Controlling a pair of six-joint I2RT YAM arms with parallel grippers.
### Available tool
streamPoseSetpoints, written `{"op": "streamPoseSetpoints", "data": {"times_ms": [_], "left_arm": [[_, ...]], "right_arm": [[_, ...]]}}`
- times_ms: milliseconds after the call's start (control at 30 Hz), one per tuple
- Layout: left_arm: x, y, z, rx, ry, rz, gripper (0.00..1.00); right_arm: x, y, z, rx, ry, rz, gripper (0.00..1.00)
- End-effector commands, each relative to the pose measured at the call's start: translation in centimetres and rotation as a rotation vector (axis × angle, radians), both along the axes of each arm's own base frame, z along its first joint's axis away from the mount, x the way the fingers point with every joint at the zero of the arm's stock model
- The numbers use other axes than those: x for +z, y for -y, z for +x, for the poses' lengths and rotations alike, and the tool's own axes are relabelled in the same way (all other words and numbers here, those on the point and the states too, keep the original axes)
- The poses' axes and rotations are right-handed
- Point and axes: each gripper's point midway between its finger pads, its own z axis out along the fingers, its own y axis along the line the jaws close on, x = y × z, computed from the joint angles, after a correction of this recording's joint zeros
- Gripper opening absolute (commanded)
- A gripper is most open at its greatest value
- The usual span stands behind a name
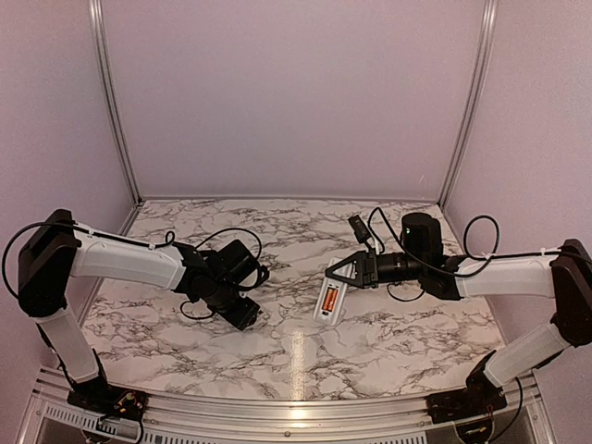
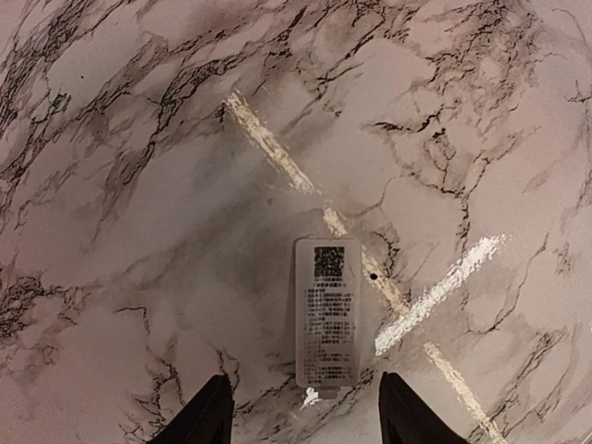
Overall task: Load the batteries into the remote control
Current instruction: Pick up the battery cover from the center of the board.
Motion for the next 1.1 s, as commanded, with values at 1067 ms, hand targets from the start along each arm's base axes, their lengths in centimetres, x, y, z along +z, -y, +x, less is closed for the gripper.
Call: {"op": "streamPoseSetpoints", "data": {"times_ms": [1067], "left_arm": [[-1.0, 0.4, -0.6, -0.067, -0.066, 0.034, 0.18]], "right_arm": [[-1.3, 0.1, 1.1, -0.055, -0.046, 0.056, 0.00]]}}
